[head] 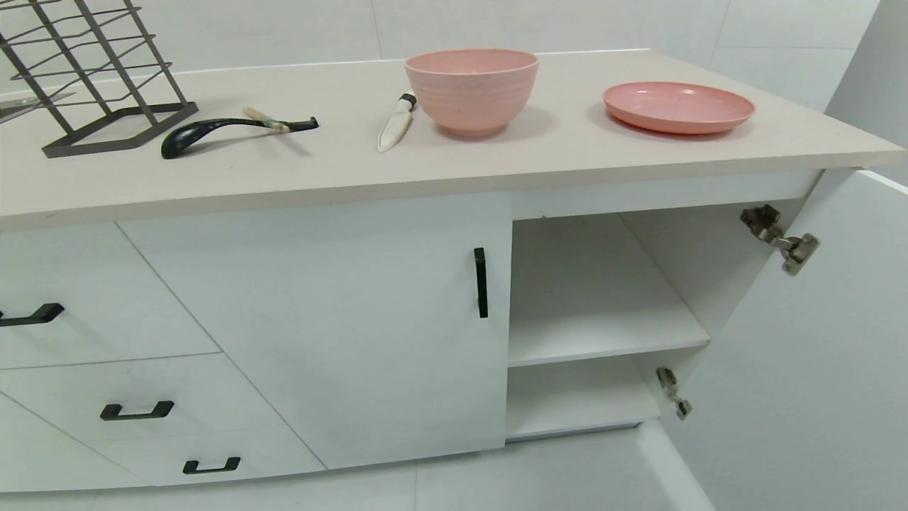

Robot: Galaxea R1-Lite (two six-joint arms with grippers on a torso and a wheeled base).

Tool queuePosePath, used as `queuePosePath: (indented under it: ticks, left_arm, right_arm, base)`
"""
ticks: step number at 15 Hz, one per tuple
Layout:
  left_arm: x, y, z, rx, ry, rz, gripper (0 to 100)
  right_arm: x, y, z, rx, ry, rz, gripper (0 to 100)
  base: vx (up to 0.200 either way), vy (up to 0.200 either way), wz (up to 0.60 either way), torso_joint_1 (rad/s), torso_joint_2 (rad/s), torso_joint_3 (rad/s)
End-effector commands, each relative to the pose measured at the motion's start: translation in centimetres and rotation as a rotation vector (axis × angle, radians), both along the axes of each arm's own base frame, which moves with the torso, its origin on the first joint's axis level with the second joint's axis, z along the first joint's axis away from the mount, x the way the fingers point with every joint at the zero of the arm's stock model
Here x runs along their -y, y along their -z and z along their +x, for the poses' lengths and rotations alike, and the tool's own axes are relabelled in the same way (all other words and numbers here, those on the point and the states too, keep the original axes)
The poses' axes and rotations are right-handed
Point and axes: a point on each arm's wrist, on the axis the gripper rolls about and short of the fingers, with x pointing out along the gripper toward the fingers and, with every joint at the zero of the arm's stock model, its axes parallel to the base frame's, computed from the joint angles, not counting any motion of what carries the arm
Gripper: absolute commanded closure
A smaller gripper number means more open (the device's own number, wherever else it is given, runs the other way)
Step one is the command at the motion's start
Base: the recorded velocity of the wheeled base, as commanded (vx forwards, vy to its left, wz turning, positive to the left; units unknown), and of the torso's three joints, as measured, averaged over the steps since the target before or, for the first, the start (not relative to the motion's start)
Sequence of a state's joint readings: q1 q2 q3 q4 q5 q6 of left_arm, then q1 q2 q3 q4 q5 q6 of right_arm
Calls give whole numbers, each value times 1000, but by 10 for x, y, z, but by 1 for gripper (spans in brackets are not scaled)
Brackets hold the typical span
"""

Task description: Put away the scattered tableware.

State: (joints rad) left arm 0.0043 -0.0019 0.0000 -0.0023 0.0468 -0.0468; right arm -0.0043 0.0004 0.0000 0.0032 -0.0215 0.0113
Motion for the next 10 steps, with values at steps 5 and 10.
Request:
queuePosePath:
  ticks: [5, 10]
  left_arm:
    - [0, 0, 0, -1, -3, -1, 0]
    - [0, 0, 0, -1, -3, -1, 0]
  right_arm:
    - [0, 0, 0, -1, 0, -1, 0]
    - [0, 0, 0, 1, 2, 1, 0]
  base:
    - [0, 0, 0, 0, 0, 0]
    - [0, 0, 0, 18, -24, -5]
